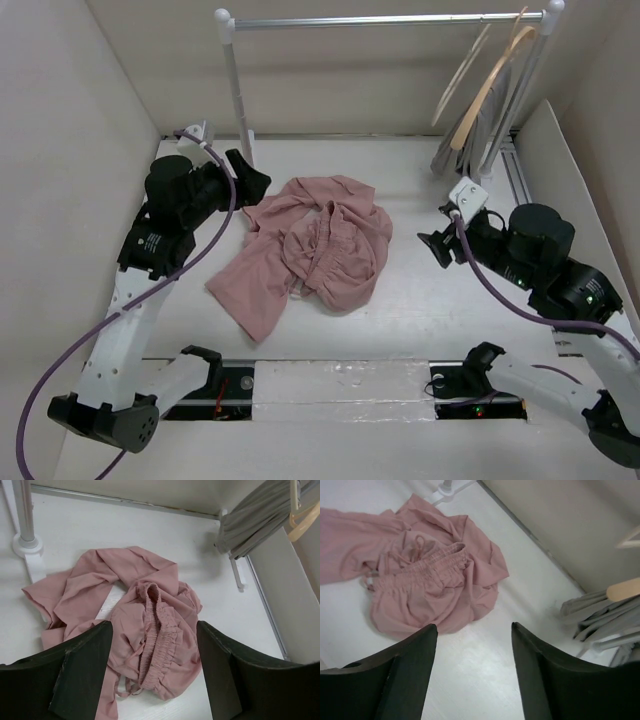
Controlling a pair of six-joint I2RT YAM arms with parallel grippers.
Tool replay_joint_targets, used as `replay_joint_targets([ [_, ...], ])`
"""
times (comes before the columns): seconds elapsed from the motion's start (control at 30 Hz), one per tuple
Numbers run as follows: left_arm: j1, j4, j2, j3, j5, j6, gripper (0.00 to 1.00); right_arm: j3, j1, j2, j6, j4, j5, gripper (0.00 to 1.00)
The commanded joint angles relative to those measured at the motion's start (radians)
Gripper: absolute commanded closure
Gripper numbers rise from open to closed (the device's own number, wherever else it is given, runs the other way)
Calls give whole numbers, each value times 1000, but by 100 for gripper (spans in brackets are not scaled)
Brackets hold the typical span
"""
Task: Place the trousers on the hanger
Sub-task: Fold the trousers
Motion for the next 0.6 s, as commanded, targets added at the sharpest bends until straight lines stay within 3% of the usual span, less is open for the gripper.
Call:
replay_joint_targets([
  [0.0,11,20,-33,15,-57,-29,37,45,5,-1,-2,-4,19,38],
  [0.1,11,-10,-39,28,-177,-48,42,25,5,20,-10,0,-1,82],
  [0.2,11,-75,-9,32,-328,-108,48,-4,5,63,-7,17,-72,100],
  [0.23,11,-105,5,29,-349,-118,53,-18,5,75,0,31,-78,100],
  [0.3,11,-136,78,-10,-434,-175,91,-53,17,126,1,101,-90,100],
  [0.33,11,-138,79,-11,-435,-175,91,-62,29,150,1,102,-90,100],
  [0.37,20,-135,106,-33,-451,-198,98,-62,29,179,2,114,-80,100],
  [0.43,50,-101,123,-64,-429,-218,95,-38,75,288,-7,140,-69,100],
  [0.47,68,-84,128,-98,-391,-229,90,-24,92,325,-9,146,-49,100],
  [0.53,154,-23,131,-151,-340,-256,76,2,130,390,-12,192,-26,83],
  [0.57,192,-3,131,-179,-273,-267,61,19,165,455,-15,216,-15,71],
])
